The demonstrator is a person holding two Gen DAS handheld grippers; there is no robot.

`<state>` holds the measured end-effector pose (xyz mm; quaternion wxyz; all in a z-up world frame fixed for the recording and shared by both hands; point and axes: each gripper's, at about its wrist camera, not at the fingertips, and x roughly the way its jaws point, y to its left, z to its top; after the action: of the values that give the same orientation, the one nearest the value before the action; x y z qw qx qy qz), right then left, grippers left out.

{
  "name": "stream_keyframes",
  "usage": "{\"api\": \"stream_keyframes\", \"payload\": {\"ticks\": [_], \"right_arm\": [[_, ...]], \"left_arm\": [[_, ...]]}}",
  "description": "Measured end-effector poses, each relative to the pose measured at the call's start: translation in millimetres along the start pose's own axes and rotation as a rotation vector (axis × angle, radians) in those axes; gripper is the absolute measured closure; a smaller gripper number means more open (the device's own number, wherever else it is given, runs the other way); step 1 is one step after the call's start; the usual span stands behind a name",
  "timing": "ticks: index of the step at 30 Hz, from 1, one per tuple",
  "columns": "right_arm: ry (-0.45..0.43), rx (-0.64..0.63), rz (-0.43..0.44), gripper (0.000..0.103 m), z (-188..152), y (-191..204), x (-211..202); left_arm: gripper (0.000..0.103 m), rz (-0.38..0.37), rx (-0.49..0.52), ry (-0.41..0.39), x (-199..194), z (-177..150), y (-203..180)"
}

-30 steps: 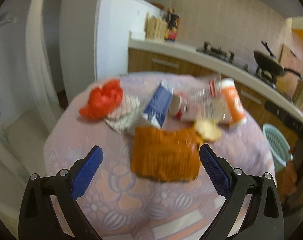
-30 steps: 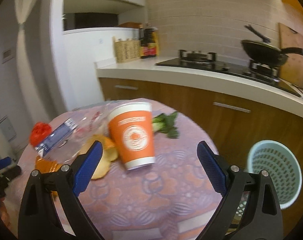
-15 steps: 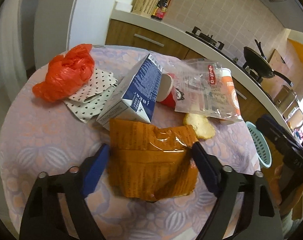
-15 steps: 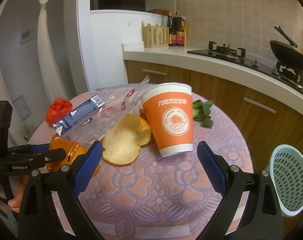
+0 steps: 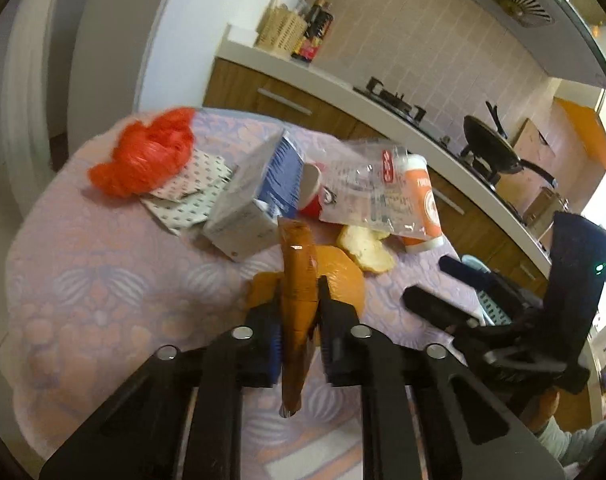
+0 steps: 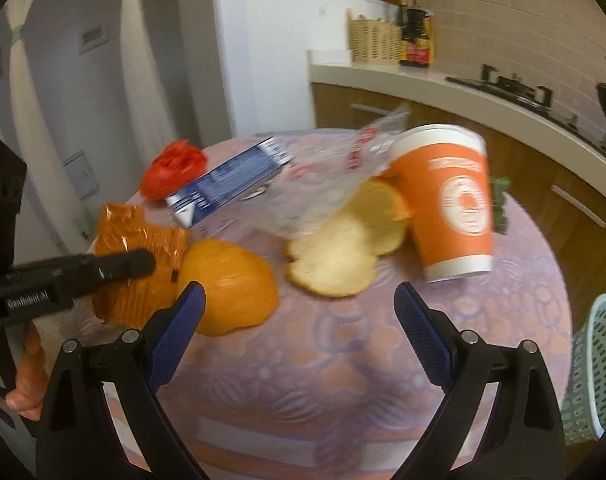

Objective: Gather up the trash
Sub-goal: 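Grasp the orange snack wrapper with the left tool while the right tool grasps the orange peel, then carry both items over the blue wastebasket and open both tools to drop them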

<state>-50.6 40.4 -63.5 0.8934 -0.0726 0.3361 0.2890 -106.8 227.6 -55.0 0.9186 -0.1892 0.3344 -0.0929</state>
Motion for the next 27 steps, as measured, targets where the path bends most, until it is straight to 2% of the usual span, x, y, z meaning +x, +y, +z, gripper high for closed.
{"api": "stream_keyframes", "payload": {"ticks": [7,12,16,18,19,21,22,23,27], "right_arm": [[0.063,-0.023,0.065,0.012,11,32,35],[0.155,-0.021,0.028,0.012,14,42,67],[0.193,-0.005,0.056,0.013,14,39,75],[0.198,-0.007,0.091,0.027,12,40,74],[0.202,-0.017,0.12,0.04,11,42,72],[0.21,-0.017,0.153,0.052,7,43,67],[0.211,-0.015,0.183,0.063,5,43,64],[0.211,-0.009,0.211,0.068,3,43,61],[0.157,-0.02,0.194,0.076,-3,39,38]], "left_arm": [[0.091,0.098,-0.034,-0.031,-15,2,25],[0.091,0.124,-0.055,-0.046,-23,4,39],[0.091,0.127,-0.075,-0.059,-28,5,45],[0.091,0.129,-0.077,-0.058,-28,5,44],[0.091,0.126,-0.075,-0.057,-29,5,42],[0.091,0.121,-0.063,-0.06,-30,6,35],[0.091,0.119,-0.057,-0.062,-31,6,32],[0.091,0.118,-0.05,-0.065,-32,7,28],[0.091,0.103,-0.027,-0.071,-36,9,11]]}}
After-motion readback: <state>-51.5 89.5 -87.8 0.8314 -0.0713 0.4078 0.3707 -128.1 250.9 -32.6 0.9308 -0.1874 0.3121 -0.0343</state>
